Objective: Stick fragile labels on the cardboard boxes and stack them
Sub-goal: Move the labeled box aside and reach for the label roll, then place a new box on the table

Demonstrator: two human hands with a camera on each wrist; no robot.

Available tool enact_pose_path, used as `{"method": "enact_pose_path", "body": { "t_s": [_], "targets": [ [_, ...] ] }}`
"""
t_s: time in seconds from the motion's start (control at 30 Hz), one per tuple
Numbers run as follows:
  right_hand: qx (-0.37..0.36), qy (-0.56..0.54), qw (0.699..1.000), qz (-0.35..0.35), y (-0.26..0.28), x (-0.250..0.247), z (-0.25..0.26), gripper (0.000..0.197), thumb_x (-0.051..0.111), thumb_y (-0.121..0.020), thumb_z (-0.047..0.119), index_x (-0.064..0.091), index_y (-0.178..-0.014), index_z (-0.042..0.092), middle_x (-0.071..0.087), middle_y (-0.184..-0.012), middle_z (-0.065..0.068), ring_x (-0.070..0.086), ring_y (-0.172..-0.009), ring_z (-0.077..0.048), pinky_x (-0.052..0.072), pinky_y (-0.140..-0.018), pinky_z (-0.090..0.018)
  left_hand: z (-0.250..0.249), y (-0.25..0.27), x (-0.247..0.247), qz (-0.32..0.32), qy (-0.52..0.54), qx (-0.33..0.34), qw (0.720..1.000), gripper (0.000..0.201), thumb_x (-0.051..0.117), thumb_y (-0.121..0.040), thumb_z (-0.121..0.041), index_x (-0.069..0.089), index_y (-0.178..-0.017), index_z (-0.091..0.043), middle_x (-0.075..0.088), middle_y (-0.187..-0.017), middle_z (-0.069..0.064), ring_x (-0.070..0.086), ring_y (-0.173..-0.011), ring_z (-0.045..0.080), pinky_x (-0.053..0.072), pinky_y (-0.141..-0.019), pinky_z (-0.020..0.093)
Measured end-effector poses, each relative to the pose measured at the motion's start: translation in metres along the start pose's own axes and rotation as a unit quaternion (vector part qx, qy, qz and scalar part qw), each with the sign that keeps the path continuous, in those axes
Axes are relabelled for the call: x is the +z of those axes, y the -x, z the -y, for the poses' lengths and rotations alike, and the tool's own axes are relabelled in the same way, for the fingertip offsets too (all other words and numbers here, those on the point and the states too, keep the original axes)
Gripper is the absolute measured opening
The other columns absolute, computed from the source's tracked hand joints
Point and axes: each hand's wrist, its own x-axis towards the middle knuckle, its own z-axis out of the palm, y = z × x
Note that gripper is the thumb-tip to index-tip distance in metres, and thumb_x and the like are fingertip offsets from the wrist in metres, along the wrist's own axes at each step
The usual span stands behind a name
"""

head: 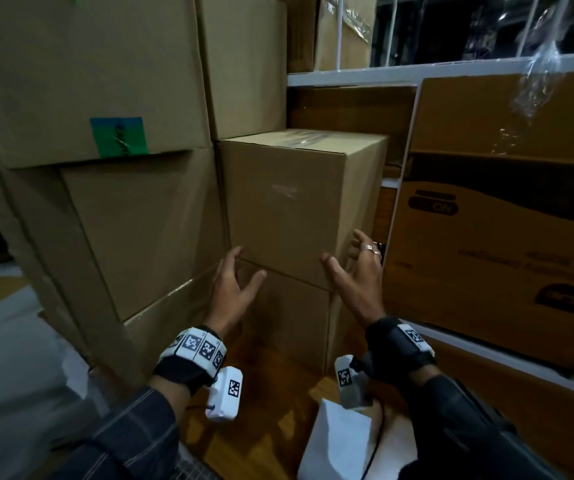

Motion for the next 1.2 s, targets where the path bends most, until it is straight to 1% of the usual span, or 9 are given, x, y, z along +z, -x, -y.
{"method": "enact_pose_path", "body": {
  "t_s": [0.13, 0.27, 0.37, 0.5, 0.6, 0.8, 1.03, 1.13, 1.2],
  "targets": [
    [-0.007, -0.015, 0.999, -0.030, 0.009, -0.005, -0.006, 0.073, 0.074, -0.092, 0.041, 0.039, -0.153, 0.022, 0.048, -0.149, -0.005, 0.052, -0.128, -0.018, 0.051, -0.103, -0.041, 0.001, -0.022, -0.001, 0.002, -0.003, -0.027, 1.000, 0.096, 0.075, -0.083, -0.055, 0.025, -0.158, -0.023, 0.031, -0.161, 0.009, 0.033, -0.148, 0.028, 0.034, -0.118, 0.055],
    [-0.007, -0.038, 0.998, -0.049, 0.015, -0.009, -0.019, 0.065, 0.072, -0.092, 0.047, 0.041, -0.148, 0.035, 0.049, -0.146, -0.001, 0.055, -0.125, -0.015, 0.056, -0.099, -0.047, 0.000, -0.039, 0.002, -0.008, 0.034, -0.018, 0.999, 0.103, 0.078, -0.085, -0.045, 0.013, -0.162, -0.025, 0.025, -0.166, 0.005, 0.028, -0.151, 0.022, 0.028, -0.123, 0.052],
    [-0.002, -0.045, 0.997, -0.061, 0.017, -0.011, -0.025, 0.062, 0.067, -0.089, 0.056, 0.043, -0.145, 0.040, 0.053, -0.144, 0.000, 0.059, -0.124, -0.014, 0.059, -0.095, -0.049, 0.002, -0.048, 0.003, -0.033, 0.033, -0.039, 0.998, 0.113, 0.077, -0.079, -0.059, 0.006, -0.162, -0.029, 0.021, -0.166, 0.005, 0.027, -0.152, 0.027, 0.027, -0.122, 0.053],
    [0.013, -0.061, 0.998, -0.016, 0.022, -0.013, -0.018, 0.065, 0.057, -0.090, 0.061, 0.030, -0.149, 0.058, 0.045, -0.157, 0.002, 0.050, -0.138, -0.017, 0.052, -0.105, -0.052, 0.006, -0.059, -0.001, -0.010, 0.060, -0.044, 0.997, 0.118, 0.083, -0.075, -0.055, 0.010, -0.163, -0.024, 0.033, -0.162, 0.009, 0.038, -0.146, 0.027, 0.034, -0.119, 0.052],
    [0.010, -0.098, 0.994, 0.053, 0.021, -0.016, -0.004, 0.074, 0.064, -0.095, 0.049, 0.017, -0.149, 0.069, 0.028, -0.167, 0.007, 0.037, -0.149, -0.018, 0.044, -0.114, -0.055, 0.002, -0.064, -0.005, -0.005, 0.073, -0.038, 0.997, 0.117, 0.089, -0.076, -0.031, 0.012, -0.163, -0.023, 0.033, -0.163, 0.009, 0.037, -0.147, 0.026, 0.034, -0.120, 0.048],
    [0.021, -0.142, 0.988, 0.061, 0.019, -0.017, 0.017, 0.090, 0.067, -0.098, 0.012, 0.015, -0.159, 0.052, 0.034, -0.162, 0.011, 0.042, -0.145, -0.012, 0.047, -0.112, -0.053, -0.013, -0.067, -0.010, 0.007, 0.133, -0.036, 0.990, 0.112, 0.087, -0.077, -0.009, 0.015, -0.162, -0.021, 0.038, -0.160, 0.007, 0.040, -0.144, 0.023, 0.034, -0.120, 0.039],
    [-0.006, -0.150, 0.989, 0.007, 0.055, -0.050, 0.053, 0.085, 0.062, -0.100, 0.006, 0.016, -0.162, 0.042, 0.040, -0.160, 0.008, 0.050, -0.136, -0.003, 0.055, -0.102, -0.034, -0.045, -0.037, -0.016, 0.013, 0.167, 0.031, 0.985, 0.107, 0.085, -0.081, -0.019, 0.015, -0.161, -0.026, 0.028, -0.165, 0.002, 0.032, -0.149, 0.017, 0.031, -0.122, 0.042],
    [-0.014, -0.124, 0.992, -0.030, 0.081, -0.078, 0.063, 0.080, 0.062, -0.100, 0.012, 0.019, -0.161, 0.043, 0.042, -0.158, 0.009, 0.049, -0.137, -0.005, 0.054, -0.103, -0.031, -0.066, -0.009, -0.011, 0.033, 0.186, 0.069, 0.980, 0.099, 0.081, -0.086, -0.016, 0.016, -0.161, -0.021, 0.030, -0.163, 0.002, 0.035, -0.146, 0.014, 0.035, -0.117, 0.028],
    [-0.007, -0.111, 0.992, -0.065, 0.103, -0.098, 0.067, 0.078, 0.062, -0.101, 0.015, 0.020, -0.160, 0.042, 0.045, -0.156, 0.008, 0.051, -0.136, -0.006, 0.054, -0.103, -0.032, -0.075, 0.010, -0.002, 0.048, 0.205, 0.090, 0.974, 0.094, 0.079, -0.088, -0.015, 0.019, -0.160, -0.020, 0.036, -0.158, -0.006, 0.041, -0.139, 0.002, 0.039, -0.108, 0.012]
  ]
}}
